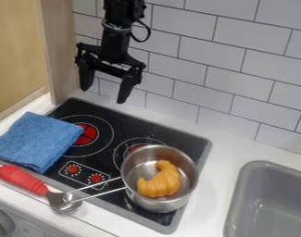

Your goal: Manala sakafo ao anaty lapoaly fanendasana

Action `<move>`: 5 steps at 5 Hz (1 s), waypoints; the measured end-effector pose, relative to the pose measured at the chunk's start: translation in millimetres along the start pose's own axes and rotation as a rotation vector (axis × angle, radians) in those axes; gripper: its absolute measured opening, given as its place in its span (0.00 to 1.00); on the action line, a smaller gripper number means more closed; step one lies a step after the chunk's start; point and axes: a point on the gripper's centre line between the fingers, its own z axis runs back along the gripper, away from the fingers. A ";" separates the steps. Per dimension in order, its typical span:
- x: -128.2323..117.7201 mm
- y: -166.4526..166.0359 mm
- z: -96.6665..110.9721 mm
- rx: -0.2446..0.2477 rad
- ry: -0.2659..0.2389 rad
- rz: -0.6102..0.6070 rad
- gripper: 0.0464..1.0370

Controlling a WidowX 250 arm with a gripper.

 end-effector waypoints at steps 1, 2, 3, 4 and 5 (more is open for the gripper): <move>-11.2 -3.1 -15.5 0.007 0.057 -0.016 0.96; -32.6 -21.3 -28.1 0.035 0.091 -0.115 0.96; -48.8 -51.0 -8.3 0.055 0.007 -0.233 0.96; -76.8 -72.4 10.7 0.026 -0.058 -0.332 0.96; -102.3 -87.0 19.0 -0.008 -0.085 -0.405 0.96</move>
